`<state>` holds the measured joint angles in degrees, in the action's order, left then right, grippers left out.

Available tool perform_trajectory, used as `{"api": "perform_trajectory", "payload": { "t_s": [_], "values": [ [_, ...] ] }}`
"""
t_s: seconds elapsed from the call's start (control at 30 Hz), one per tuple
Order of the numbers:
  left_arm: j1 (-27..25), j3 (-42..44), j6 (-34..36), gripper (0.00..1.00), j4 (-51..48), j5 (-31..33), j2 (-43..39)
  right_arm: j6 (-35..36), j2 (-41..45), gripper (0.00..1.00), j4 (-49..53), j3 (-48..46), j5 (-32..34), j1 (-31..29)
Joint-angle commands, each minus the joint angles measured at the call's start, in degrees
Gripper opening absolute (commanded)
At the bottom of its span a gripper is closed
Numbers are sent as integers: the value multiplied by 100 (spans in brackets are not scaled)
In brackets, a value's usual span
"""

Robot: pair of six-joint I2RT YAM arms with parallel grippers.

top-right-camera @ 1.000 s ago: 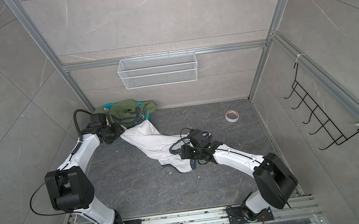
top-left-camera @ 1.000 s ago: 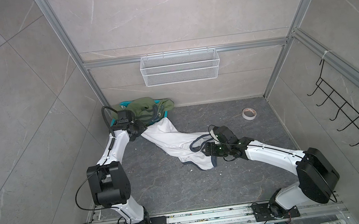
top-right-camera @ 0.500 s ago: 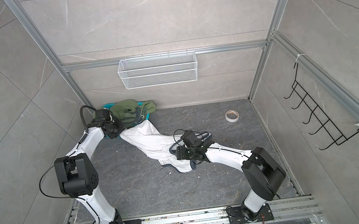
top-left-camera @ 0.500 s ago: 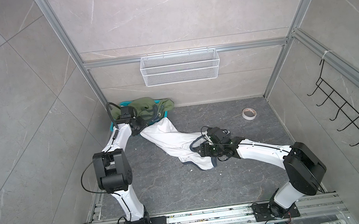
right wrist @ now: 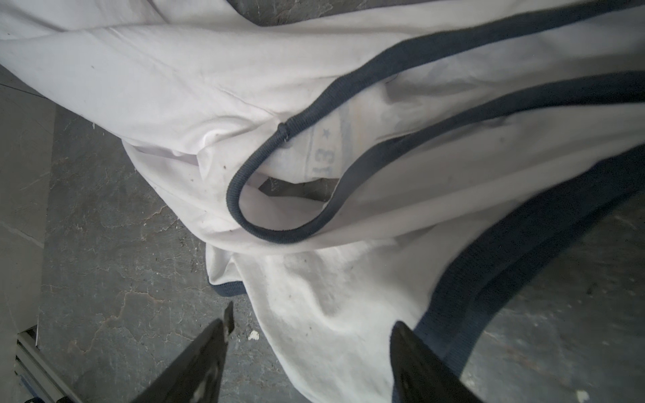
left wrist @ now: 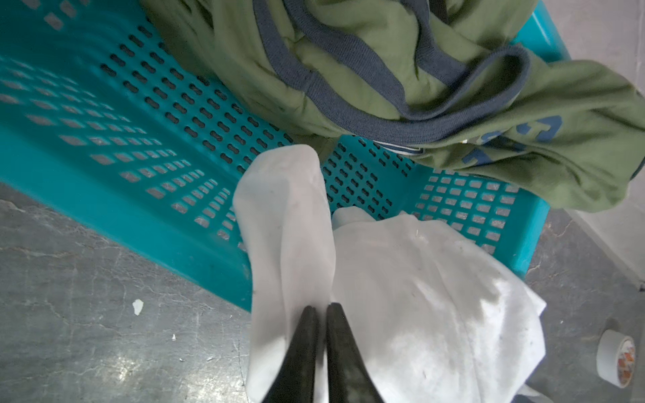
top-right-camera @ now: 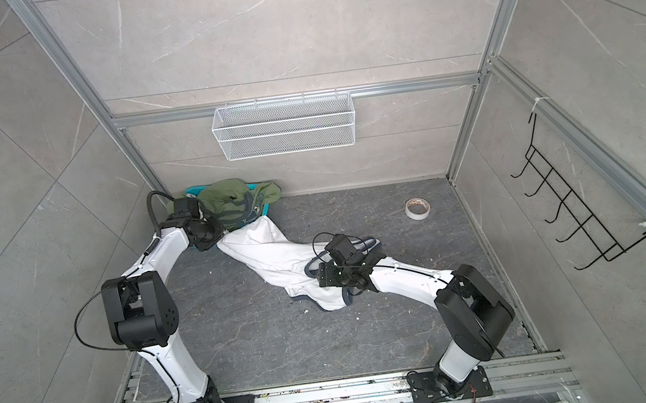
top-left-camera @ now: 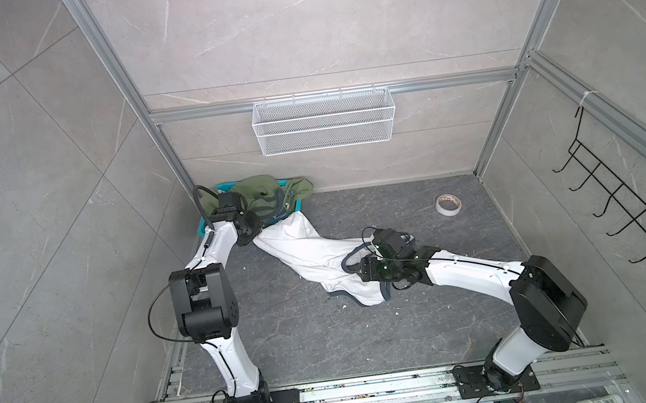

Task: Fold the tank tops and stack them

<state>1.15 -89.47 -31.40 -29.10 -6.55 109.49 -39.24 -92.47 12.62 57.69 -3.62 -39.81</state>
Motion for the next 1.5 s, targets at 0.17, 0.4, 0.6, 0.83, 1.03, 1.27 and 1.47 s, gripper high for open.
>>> {"api": "perform_trajectory", "payload": {
  "t_s": [0.17,0.4,0.6,0.83,1.03,1.27,1.47],
  "values": [
    [-179,-188,13,0,-153,-62,-208,74,274,75,262,-109,342,-27],
    [-825,310,-109,0,-131,520,-1424,99,481,75,380,-201,579,-27],
    [-1782,1127,-513,0,-259,1133,-2656,100,589,75,417,-267,792,-27],
    [-3107,2860,-1734,0,-873,2688,-4902,242,466,74,229,-264,492,-28],
    [-3102,4810,-2485,0,-1108,3238,-6479,434,-98,69,108,148,114,-180],
    [-2785,5364,-2575,0,-786,2845,-5953,443,-883,65,30,842,-218,-333],
    [-2306,5155,-2140,0,-401,2484,-5546,543,-1391,58,112,1387,-264,-351]
  ]
}}
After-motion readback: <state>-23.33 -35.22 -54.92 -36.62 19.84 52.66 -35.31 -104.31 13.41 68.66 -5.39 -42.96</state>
